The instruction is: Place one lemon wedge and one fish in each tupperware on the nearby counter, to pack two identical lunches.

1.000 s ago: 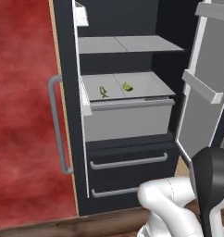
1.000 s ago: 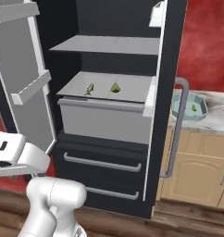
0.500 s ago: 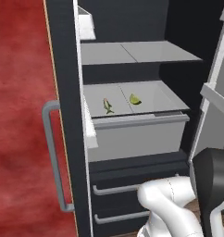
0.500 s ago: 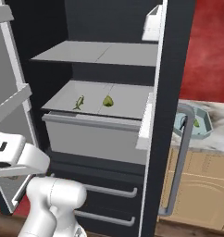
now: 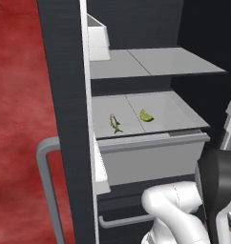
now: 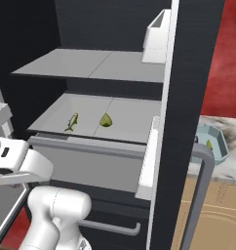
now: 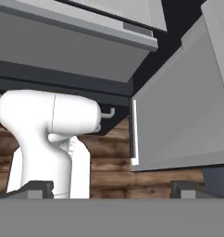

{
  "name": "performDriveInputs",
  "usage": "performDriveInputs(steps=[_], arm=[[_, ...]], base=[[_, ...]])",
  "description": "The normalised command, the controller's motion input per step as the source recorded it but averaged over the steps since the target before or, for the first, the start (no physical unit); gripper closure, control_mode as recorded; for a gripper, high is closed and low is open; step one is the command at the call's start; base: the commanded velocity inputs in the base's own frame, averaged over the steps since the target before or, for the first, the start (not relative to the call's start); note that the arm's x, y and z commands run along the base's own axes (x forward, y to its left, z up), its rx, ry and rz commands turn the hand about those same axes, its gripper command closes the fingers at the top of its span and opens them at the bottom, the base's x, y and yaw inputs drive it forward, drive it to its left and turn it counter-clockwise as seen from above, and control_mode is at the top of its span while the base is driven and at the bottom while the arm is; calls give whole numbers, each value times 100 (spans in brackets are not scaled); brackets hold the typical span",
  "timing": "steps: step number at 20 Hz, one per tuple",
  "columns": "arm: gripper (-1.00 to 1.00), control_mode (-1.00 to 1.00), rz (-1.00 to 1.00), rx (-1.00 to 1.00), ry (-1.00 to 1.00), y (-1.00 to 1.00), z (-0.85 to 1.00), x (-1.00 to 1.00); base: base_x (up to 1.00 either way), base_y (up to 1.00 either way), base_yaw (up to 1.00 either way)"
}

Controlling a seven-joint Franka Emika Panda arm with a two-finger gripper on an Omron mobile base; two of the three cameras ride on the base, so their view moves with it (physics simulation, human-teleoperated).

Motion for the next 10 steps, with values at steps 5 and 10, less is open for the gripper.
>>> performDriveInputs(steps=[5, 10], arm=[[-100, -100, 0, 0, 0, 0, 0, 18], [-100, -100, 0, 0, -11, 6, 0, 52]], base=[[32, 0, 0], [0, 0, 0]])
